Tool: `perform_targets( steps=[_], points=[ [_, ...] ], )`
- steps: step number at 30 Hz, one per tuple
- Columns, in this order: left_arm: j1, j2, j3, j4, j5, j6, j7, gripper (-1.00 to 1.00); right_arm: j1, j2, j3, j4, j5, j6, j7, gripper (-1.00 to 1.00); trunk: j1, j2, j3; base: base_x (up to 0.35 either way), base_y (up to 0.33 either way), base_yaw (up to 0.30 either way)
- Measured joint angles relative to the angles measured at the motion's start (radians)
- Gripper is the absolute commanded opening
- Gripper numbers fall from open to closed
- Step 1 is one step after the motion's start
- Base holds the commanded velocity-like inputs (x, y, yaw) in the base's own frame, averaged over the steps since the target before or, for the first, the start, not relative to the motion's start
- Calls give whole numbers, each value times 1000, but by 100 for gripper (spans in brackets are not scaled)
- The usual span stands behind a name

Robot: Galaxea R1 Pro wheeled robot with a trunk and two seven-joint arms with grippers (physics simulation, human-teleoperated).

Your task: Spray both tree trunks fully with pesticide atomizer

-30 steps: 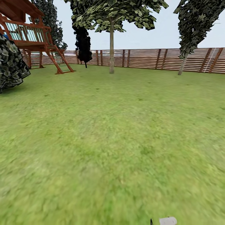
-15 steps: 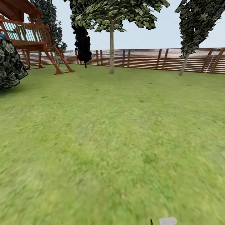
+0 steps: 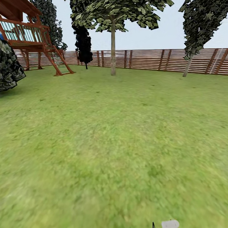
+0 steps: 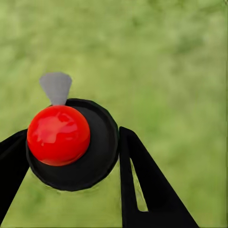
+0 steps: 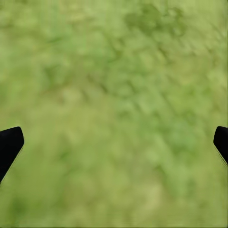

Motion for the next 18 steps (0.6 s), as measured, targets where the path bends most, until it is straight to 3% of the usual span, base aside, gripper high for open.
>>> perform_targets(
  steps=[18],
  points=[
    [0, 0, 0, 1, 0, 0, 1, -100, 0, 0, 0, 0, 0, 0, 0, 100, 0, 0, 0, 338, 0, 0]
  ],
)
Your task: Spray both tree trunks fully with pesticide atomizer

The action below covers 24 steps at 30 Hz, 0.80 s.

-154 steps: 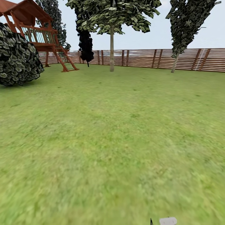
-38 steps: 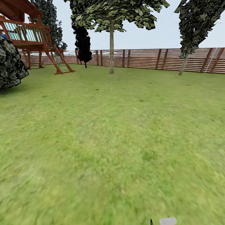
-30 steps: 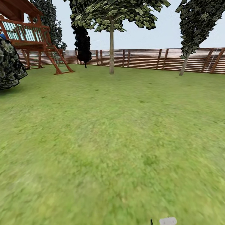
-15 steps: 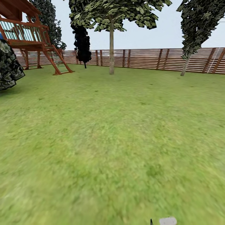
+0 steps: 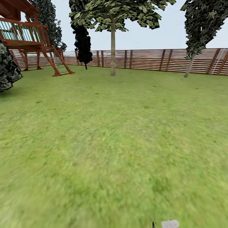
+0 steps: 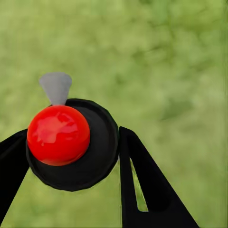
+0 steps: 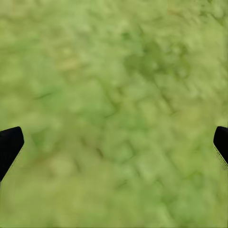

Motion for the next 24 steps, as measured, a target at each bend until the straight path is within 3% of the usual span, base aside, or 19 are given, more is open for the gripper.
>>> perform_targets(
  steps=[24],
  points=[
    [0, 3, 0, 1, 0, 0, 1, -100, 0, 0, 0, 0, 0, 0, 0, 100, 0, 0, 0, 338, 0, 0]
  ],
)
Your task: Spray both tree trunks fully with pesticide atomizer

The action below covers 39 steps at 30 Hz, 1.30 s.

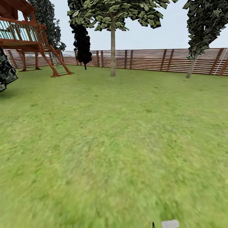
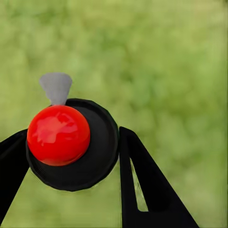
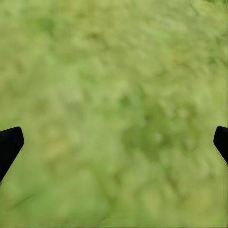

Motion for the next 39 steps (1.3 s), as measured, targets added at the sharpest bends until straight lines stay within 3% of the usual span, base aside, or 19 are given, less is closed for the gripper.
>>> perform_targets(
  steps=[39],
  points=[
    [0, 0, 1, -1, 1, -1, 0, -100, 0, 0, 0, 0, 0, 0, 0, 100, 0, 0, 0, 338, 0, 0]
  ],
)
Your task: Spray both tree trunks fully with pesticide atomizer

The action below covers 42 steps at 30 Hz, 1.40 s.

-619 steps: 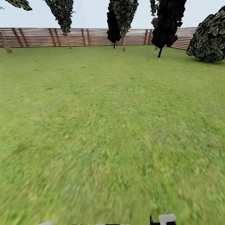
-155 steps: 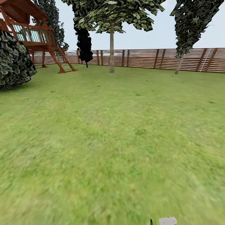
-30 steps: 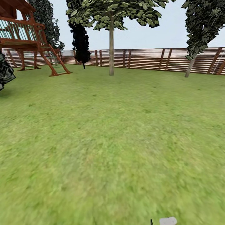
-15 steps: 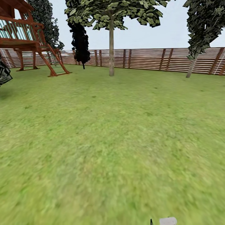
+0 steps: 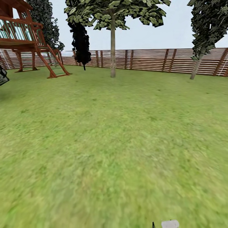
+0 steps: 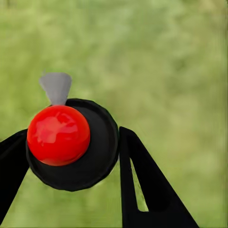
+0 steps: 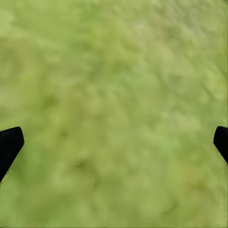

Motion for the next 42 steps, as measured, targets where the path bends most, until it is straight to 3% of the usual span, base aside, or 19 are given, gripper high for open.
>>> perform_targets(
  steps=[42],
  points=[
    [0, 0, -1, -3, 1, 0, 0, -100, 0, 0, 0, 0, 0, 0, 0, 100, 0, 0, 0, 338, 0, 0]
  ],
)
